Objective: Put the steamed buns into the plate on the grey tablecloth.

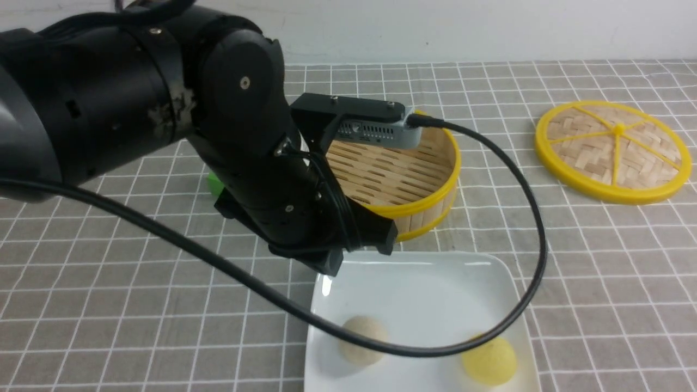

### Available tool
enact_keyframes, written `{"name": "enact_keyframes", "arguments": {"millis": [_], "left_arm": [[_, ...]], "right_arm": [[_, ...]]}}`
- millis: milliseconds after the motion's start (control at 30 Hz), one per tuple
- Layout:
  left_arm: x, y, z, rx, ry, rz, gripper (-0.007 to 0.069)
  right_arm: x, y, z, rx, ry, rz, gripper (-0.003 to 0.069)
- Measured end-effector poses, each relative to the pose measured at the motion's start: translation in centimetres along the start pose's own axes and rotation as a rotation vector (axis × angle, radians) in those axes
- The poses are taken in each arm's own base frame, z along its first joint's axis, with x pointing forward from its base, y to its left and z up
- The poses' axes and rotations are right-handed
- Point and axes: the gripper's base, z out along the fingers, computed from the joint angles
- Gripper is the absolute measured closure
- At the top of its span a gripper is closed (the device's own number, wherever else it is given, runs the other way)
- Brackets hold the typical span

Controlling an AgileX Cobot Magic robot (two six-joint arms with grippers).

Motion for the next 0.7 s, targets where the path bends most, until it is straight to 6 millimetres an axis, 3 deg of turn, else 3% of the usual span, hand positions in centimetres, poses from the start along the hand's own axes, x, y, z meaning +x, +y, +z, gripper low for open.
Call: {"name": "enact_keyframes", "arguments": {"millis": [700], "left_arm": [[-0.04,0.08,0.00,-0.008,-0.004,0.004,0.0609]], "right_arm": [[0.81,-0.08,-0.37,-0.001,-0.008,0.000,0.0665]]}}
